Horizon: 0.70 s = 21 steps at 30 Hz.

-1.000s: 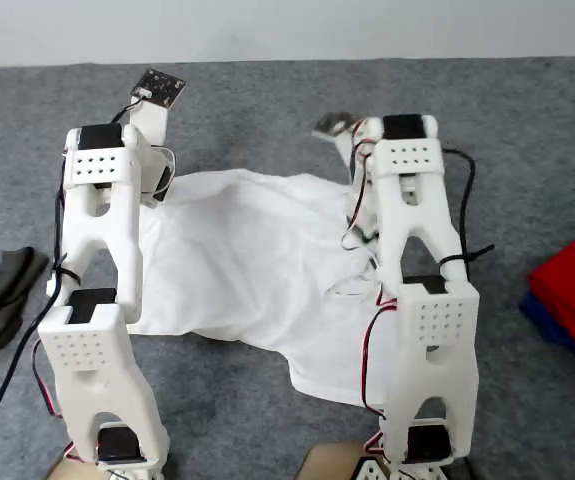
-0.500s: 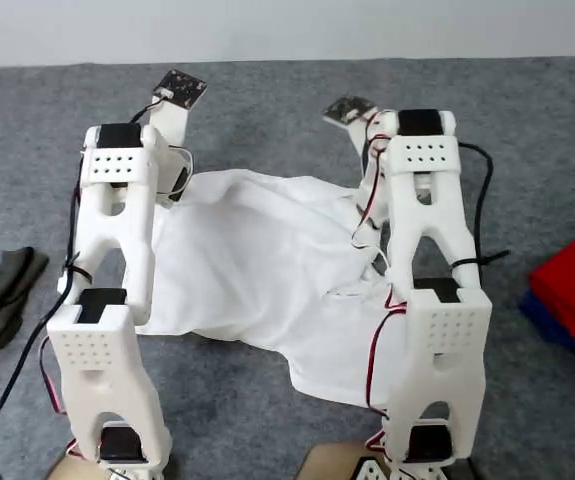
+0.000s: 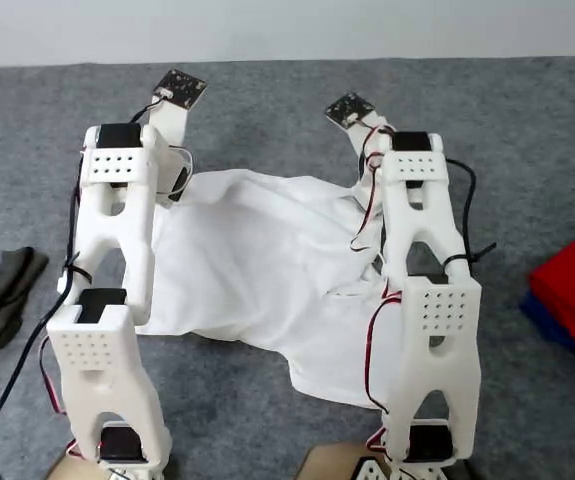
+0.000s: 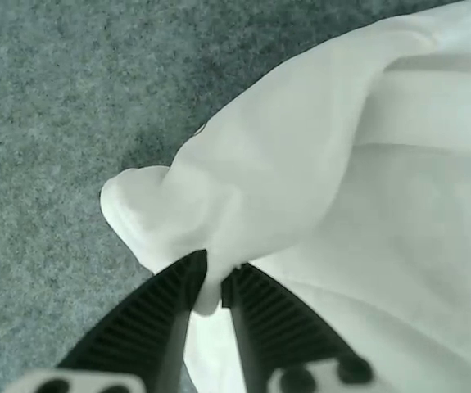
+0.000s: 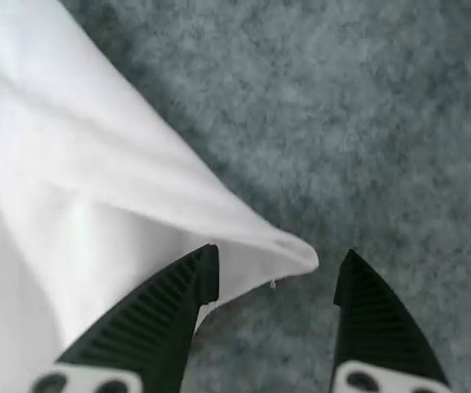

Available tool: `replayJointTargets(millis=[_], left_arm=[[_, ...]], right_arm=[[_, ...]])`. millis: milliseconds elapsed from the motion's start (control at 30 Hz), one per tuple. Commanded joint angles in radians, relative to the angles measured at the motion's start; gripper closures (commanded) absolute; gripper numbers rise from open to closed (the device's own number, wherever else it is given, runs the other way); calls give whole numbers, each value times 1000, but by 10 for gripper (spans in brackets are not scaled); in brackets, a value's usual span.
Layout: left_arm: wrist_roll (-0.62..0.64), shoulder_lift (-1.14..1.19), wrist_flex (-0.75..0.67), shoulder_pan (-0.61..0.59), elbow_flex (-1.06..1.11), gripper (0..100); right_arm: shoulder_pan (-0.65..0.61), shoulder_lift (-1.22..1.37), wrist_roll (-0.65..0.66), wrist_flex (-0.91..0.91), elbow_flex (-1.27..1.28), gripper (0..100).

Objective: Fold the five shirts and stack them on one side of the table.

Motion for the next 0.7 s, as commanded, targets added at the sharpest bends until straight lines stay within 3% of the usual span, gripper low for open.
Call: replayJointTargets(millis=[0, 233, 467, 667], left_arm=[[0, -15, 3, -8, -7, 994], [0, -15, 3, -6, -5, 994], [0, -14, 3, -6, -5, 994], [0, -21, 3, -6, -5, 994]], right_arm=[[8, 19, -11, -59, -51, 760], [-2, 85, -8, -113, -68, 777], [-13, 125, 63, -94, -133, 991], [-8, 74, 83, -74, -176, 987]])
